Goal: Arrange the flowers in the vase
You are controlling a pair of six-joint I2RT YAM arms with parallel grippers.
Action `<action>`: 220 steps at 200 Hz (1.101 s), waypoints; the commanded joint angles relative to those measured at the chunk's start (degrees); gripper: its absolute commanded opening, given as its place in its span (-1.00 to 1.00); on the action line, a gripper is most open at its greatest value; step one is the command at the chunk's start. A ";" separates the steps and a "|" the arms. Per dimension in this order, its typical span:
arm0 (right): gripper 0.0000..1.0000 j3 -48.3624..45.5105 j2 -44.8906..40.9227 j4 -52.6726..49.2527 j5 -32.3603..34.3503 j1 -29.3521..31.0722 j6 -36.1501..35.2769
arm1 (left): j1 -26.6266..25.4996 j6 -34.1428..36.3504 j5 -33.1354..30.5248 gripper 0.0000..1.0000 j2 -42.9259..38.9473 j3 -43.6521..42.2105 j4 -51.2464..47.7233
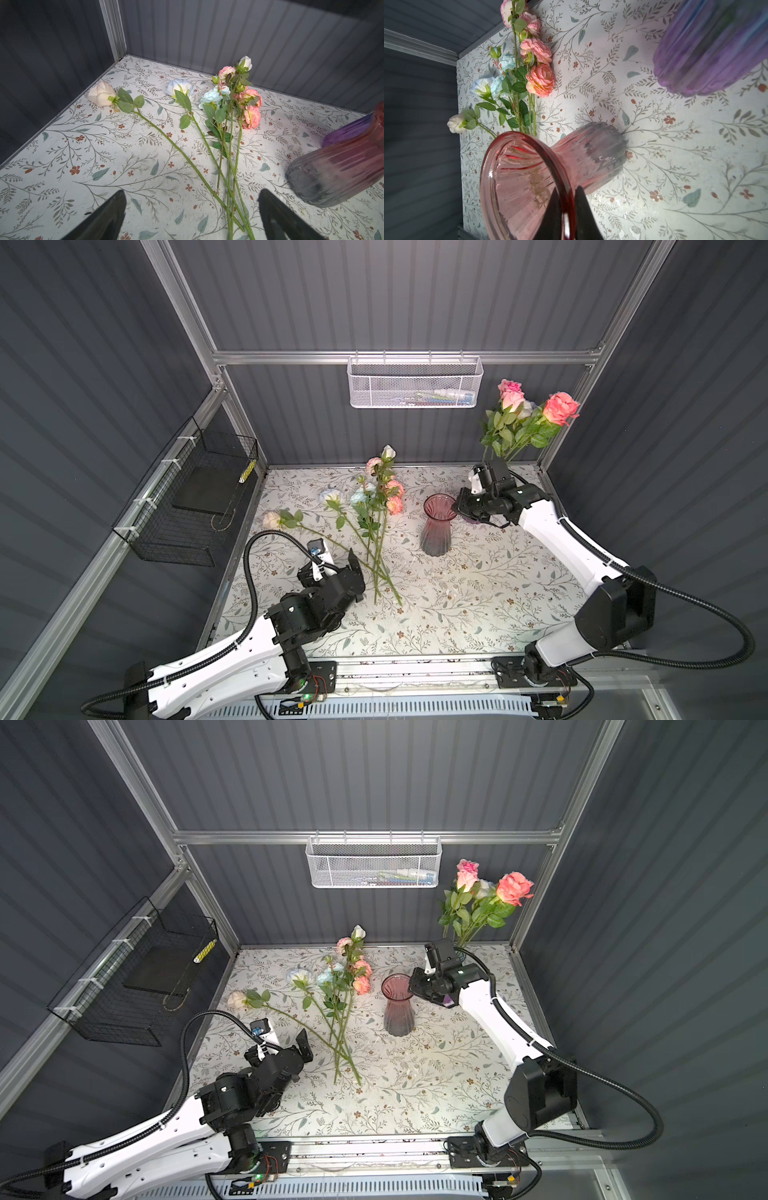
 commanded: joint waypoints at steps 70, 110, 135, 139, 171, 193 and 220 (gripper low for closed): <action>-1.00 -11.21 -14.72 1.33 -6.07 5.26 2.18 | 24.39 18.76 40.99 0.68 28.03 14.07 5.89; -0.87 -12.42 -15.73 1.48 -4.40 5.91 1.67 | 26.43 22.20 40.65 0.51 41.41 21.46 5.37; -0.61 -12.65 -16.14 1.77 -3.84 5.86 1.02 | 26.61 23.88 39.03 0.39 49.25 26.47 4.40; -0.57 -12.60 -16.12 1.78 -4.06 5.89 0.81 | 26.61 24.12 39.03 0.36 50.45 27.27 4.24; -0.32 -13.66 -19.24 1.37 -0.36 5.92 -0.94 | 26.72 26.01 37.71 0.15 58.14 32.73 1.88; -0.27 -13.87 -23.22 0.28 2.59 5.89 -1.92 | 26.72 27.53 37.23 0.01 60.28 33.84 1.30; -0.27 -15.25 -28.67 -0.57 5.60 5.90 -2.12 | 26.88 28.68 36.80 -0.26 62.11 35.23 0.42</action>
